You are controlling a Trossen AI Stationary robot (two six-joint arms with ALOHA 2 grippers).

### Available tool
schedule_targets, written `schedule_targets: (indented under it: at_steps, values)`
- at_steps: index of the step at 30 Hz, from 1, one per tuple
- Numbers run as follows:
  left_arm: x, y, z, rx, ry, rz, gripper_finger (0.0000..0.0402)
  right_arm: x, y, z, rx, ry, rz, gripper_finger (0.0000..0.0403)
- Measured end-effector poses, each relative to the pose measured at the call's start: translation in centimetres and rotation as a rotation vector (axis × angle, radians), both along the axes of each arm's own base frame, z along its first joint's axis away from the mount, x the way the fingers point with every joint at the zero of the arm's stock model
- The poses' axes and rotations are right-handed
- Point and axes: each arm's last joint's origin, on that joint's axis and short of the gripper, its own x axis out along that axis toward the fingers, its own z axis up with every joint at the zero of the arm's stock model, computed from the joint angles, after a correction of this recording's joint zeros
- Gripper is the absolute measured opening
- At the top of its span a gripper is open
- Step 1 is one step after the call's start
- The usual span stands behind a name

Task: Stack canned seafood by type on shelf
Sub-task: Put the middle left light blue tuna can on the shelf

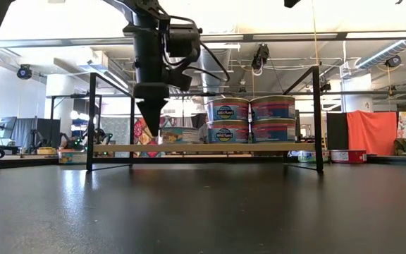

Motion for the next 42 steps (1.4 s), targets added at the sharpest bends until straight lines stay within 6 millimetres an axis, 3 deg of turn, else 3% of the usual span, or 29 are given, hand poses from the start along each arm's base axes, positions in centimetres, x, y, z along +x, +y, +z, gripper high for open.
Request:
schedule_targets:
  at_steps: [14, 20, 30, 42]
  values:
    - [0.7, 0.1, 0.2, 0.043, -0.08, 0.044, 0.0386, 0.0, 0.1, 0.0, 0.0, 0.001, 0.002, 0.0013]
    - [0.5, -1.9, 1.1, -0.018, -0.028, -0.015, 0.0386, -0.2, 0.0, -0.1, -0.006, 0.024, 0.004, 0.0013]
    - [3.5, -3.1, 1.9, 0.082, -0.323, -0.044, 0.0386, -0.4, 0.0, -0.2, -0.012, 0.044, 0.006, 0.0013]
    - [3.9, -2.2, -0.3, 0.158, -0.262, -0.001, 0.0386, -0.6, 0.3, -0.2, -0.003, 0.047, 0.001, 0.0013]
